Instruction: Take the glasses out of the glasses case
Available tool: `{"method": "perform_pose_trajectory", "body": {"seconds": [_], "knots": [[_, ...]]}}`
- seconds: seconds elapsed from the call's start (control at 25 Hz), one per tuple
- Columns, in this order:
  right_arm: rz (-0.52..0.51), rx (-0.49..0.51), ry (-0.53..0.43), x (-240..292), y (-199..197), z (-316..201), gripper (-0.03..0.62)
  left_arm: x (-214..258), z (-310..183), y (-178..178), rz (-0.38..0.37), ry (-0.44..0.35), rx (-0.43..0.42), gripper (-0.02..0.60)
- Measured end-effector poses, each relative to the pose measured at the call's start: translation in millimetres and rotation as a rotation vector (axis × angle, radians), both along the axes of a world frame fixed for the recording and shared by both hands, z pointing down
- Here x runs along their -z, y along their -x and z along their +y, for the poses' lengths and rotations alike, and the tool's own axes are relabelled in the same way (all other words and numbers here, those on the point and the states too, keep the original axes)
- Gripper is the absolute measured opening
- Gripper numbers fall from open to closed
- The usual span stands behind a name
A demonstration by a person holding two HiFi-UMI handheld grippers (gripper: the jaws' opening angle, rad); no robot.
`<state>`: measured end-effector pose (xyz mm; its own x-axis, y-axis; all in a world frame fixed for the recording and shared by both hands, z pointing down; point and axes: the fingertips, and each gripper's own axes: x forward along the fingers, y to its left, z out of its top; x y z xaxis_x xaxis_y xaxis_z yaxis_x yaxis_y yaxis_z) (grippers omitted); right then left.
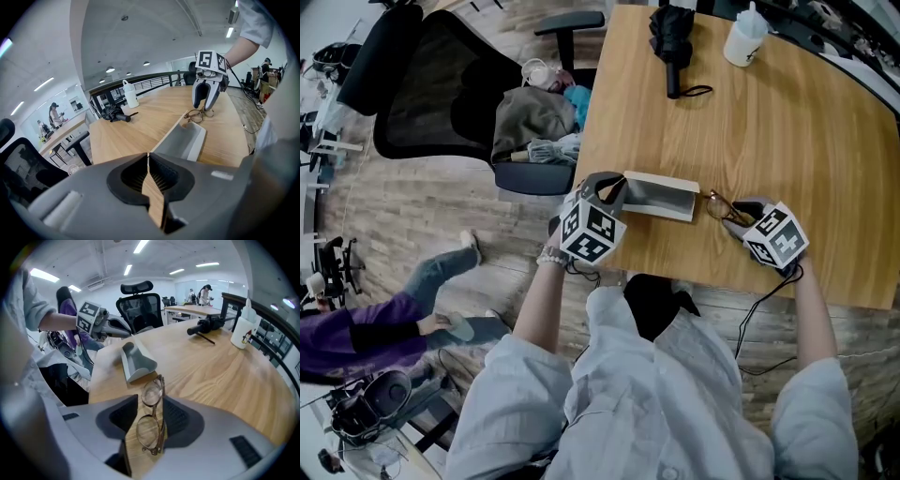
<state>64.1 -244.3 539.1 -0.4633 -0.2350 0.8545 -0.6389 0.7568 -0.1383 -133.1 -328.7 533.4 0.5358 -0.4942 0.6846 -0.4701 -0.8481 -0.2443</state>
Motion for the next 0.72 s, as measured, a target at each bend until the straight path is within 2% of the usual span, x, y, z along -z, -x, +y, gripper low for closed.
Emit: {"method": "perform_pose_trajectory", "body": {"seconds": [0.2, 0.44, 0.56, 0.72], "knots": [[-0.007, 0.026, -0.12, 22, 17, -3, 0.157, 1, 8, 2, 0.005, 0.006, 0.006, 0.018], [-0.039, 0.087, -0.274, 43, 69, -4, 0.156, 2, 18, 5, 0.026, 0.01, 0.042, 0.017], [0.003, 0.151, -0.305, 36, 85, -6, 0.156, 1, 22, 6, 0.032, 0.017, 0.052, 0.017], [0.029, 0.19, -0.296, 23, 94, -1, 0.156, -2, 27, 8, 0.031, 0.024, 0.052, 0.017]]}}
